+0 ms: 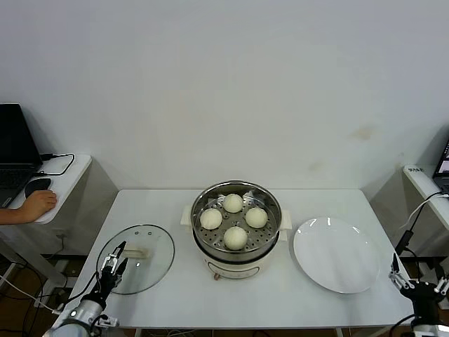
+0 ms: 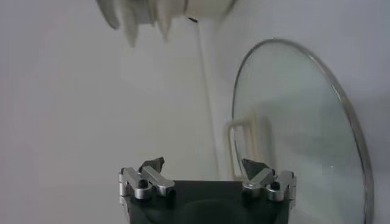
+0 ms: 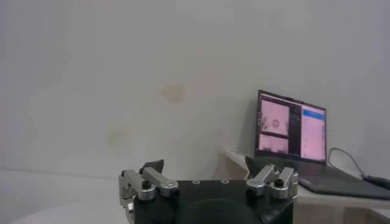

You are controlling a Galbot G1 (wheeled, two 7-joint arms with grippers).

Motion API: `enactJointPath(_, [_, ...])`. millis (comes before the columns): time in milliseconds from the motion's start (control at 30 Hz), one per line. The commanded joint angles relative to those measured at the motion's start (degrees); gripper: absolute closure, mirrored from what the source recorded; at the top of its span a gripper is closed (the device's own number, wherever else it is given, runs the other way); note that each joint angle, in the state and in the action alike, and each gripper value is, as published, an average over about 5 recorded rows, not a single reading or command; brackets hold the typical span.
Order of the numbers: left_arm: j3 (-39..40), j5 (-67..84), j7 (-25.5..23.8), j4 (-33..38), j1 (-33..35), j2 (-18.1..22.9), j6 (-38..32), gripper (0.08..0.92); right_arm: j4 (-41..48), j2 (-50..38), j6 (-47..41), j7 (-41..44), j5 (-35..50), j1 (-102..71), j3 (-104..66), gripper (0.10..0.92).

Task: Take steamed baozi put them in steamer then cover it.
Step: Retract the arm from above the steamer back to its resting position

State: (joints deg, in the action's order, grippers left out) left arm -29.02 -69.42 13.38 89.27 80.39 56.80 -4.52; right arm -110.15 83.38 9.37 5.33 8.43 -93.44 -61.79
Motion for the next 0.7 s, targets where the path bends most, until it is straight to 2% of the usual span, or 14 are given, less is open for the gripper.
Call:
enactJointPath(33, [4.7,-1.7,-0.1,-7.6,-10.1,-0.6,-0.4,0.177,-0.1,1.2,0.5,-0.2,-1.2,-1.1,-1.2,0.203])
enactJointPath(333, [6.7,-1.3,0.5,-12.3,-13.7,0.5,-1.0,0.177,0.2,1.7,1.3,0.0,-3.1,-1.3,-1.5,0.203])
enactJointPath(600, [6.6,-0.2,1.1,-13.4,-14.4,0.8,-1.5,0.177,0.9,1.9,1.8,0.0,-4.1,-1.3,-1.1,0.202])
enactJointPath(700, [6.6,0.3,0.9,-13.4,-14.2,0.7,-1.6,0.212,1.1,1.9,1.9,0.0,-4.4,-1.2,-0.8,0.203])
